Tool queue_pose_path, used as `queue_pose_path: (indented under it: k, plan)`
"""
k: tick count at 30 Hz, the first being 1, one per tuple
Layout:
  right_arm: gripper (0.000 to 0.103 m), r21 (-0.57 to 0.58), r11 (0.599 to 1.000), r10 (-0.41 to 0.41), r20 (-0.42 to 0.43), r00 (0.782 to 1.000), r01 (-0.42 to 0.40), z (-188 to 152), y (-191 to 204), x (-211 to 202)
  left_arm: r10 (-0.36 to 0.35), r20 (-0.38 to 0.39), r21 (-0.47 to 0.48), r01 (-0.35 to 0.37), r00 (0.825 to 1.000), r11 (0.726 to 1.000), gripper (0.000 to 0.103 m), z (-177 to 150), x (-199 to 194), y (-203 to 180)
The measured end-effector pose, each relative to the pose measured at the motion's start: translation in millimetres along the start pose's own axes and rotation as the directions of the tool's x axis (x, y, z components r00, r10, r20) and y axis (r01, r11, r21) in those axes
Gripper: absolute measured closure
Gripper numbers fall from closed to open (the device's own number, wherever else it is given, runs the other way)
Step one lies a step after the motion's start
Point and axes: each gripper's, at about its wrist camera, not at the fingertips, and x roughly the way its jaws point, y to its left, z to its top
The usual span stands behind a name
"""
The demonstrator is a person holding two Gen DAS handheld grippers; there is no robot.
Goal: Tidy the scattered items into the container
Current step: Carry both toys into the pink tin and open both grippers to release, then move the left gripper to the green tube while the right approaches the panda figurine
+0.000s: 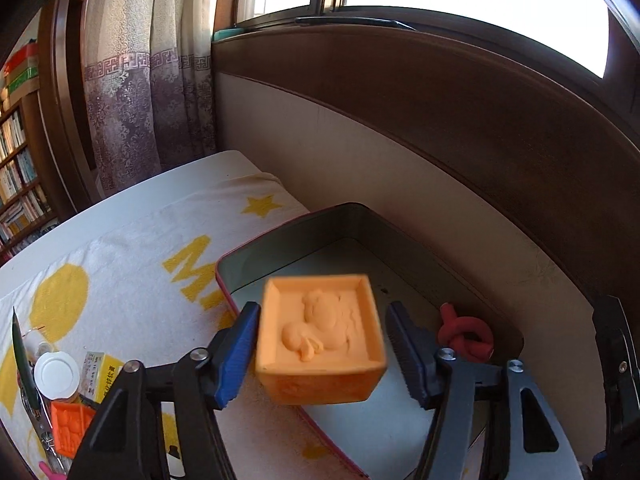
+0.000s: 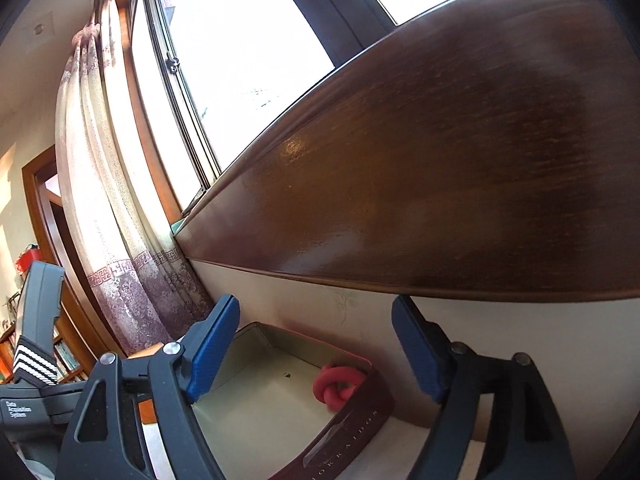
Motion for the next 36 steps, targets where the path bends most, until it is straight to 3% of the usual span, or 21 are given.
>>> queue_pose_path:
  k: [6,12,23,30,36]
  plan:
    - [0.019,-0.039,0.999,-0.003,0.008,1.0,0.004,-1,6,2,0.048,0.037,0.025,-0.049,0.998,0.998,0.019,0,-1,-1]
    - [0.019,-0.049,0.999,-0.005,-0.01,1.0,0.005,-5,7,10,0.092,0.012,-0.033,-0.092,0.996,0.995,0.019,-5,-1,25]
    - [0.019,-0.159,0.987,-0.03,-0.007,1.0,0.028,-14,21,14,0.177,0.034,-0.123,-0.171,0.984,0.978,0.019,-22,-34,90]
    - [0.019,-0.228,0.972,-0.061,0.005,0.998,0.061,-22,32,15,0.24,0.027,-0.264,-0.225,0.97,0.938,0.019,-49,-72,165]
    - [0.019,-0.294,0.952,-0.077,0.03,0.997,0.083,-28,44,12,0.323,0.029,-0.358,-0.291,0.946,0.887,0.019,-76,-103,220]
